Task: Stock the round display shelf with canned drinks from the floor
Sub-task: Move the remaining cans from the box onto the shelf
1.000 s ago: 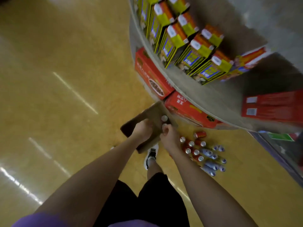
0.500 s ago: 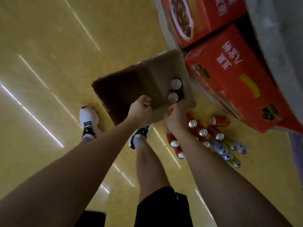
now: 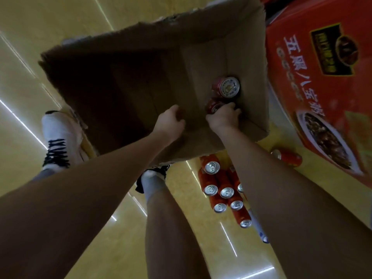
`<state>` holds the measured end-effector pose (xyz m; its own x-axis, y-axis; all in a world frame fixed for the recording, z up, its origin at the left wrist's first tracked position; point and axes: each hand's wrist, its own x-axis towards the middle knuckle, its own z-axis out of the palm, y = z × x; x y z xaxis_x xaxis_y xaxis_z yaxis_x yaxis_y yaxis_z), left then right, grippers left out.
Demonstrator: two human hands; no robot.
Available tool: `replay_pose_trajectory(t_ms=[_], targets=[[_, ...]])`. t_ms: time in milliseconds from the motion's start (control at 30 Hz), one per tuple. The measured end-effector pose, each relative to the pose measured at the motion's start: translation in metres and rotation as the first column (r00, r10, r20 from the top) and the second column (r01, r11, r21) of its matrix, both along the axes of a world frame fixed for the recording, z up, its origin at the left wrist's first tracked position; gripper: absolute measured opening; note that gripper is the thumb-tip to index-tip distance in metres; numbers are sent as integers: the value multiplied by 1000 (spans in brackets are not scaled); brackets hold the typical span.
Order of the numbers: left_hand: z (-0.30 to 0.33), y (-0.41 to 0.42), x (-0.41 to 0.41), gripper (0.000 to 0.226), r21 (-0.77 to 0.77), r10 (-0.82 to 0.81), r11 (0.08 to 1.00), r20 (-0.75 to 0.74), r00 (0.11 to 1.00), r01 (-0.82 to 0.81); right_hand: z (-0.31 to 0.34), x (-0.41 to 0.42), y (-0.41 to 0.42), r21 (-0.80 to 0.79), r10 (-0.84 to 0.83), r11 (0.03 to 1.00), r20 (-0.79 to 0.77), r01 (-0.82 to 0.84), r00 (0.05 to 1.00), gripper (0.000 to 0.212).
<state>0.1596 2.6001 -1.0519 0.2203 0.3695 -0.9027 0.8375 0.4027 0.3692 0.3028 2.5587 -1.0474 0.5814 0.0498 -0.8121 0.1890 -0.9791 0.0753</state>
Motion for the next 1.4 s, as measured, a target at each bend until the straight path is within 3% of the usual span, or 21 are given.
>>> replay_pose_trajectory(t_ms=[100,200,333,567,733,833,933,1100,1267,1400], targets=[[-18,-3,-3,56,-27,32,999,-15,999,-33,-16,-5,2,53,-90,995,128,84,988,86],[-26,-5,-8,58,-34,36,999,-11,999,-36,-24,-6,2,51,-47,998,171,39,984,93],[-24,0,-20,57,-6,-2,1000,16,1000,2,-19,3,4,-20,55,998,78,-54,995,82],[29,23,-63,58,35,-252,967,-38,967,254,41,-25,4,53,-29,998,-251,44,968,77],[96,52,-99,51,186,-403,896,-35,914,403,110,-76,16,117,-103,979,-419,166,902,50],[147,76,-122,54,300,-519,809,-39,854,506,162,-111,38,164,-83,970,-461,177,883,43],[205,105,-144,67,331,-608,740,-42,793,585,225,-136,71,243,39,966,-479,89,877,34],[337,162,-156,68,303,-567,793,53,822,528,369,-155,131,400,171,916,-438,21,883,37],[489,215,-151,71,394,-556,797,184,810,458,536,-147,172,526,271,847,-293,-82,917,44],[607,239,-128,71,522,-531,782,272,803,340,657,-133,177,669,190,740,-101,-75,977,47]])
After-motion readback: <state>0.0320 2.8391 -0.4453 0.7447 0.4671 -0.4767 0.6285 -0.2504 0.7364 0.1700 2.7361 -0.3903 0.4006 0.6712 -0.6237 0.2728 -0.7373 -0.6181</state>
